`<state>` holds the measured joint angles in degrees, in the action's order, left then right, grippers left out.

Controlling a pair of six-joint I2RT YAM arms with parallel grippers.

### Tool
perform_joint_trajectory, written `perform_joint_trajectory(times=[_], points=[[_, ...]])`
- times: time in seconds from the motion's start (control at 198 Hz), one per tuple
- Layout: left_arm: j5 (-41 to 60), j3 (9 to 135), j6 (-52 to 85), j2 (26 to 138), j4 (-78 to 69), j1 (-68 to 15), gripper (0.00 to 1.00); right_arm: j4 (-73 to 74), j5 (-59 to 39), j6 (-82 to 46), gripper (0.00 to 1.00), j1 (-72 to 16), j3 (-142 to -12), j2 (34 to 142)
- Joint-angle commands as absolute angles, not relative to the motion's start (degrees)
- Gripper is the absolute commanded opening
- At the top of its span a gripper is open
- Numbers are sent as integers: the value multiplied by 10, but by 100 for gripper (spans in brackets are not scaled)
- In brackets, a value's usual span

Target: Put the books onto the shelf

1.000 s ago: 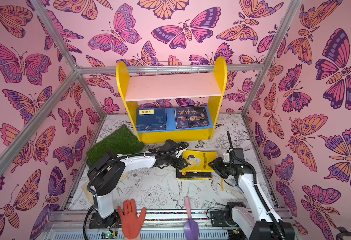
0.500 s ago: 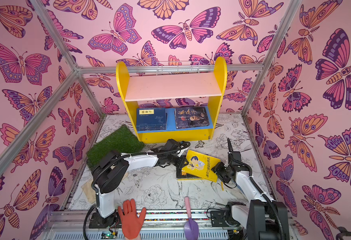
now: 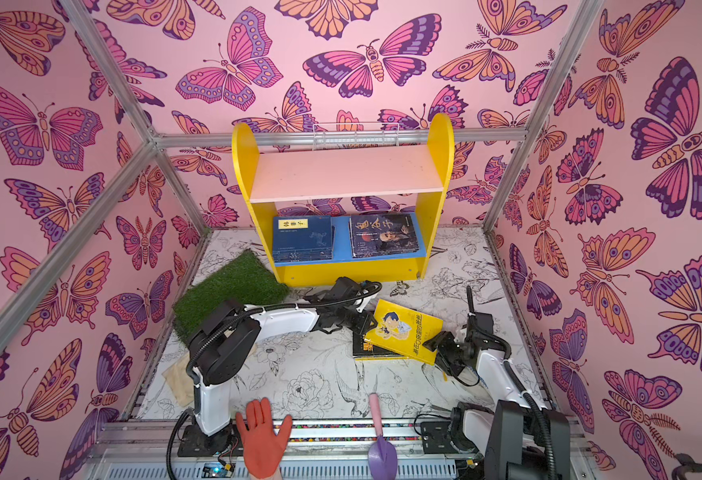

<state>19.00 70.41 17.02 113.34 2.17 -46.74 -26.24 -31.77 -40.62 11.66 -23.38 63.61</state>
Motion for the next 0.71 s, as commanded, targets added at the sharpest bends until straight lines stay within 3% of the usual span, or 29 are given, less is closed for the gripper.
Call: perform_joint_trajectory(times=[0.0, 0.222, 0.369, 0.702], points=[[165, 687, 170, 1169, 96, -473, 29, -336, -299, -429, 68, 120, -207, 668], [166, 682, 167, 1161, 97, -473, 29, -261, -365, -506, 72, 120, -177, 713], [171, 685, 167, 1164, 97, -473, 29, -269, -360, -529, 71, 121, -177, 682], [173, 690, 165, 1172, 97, -473, 29, -235, -334, -577, 56, 122, -199, 593]])
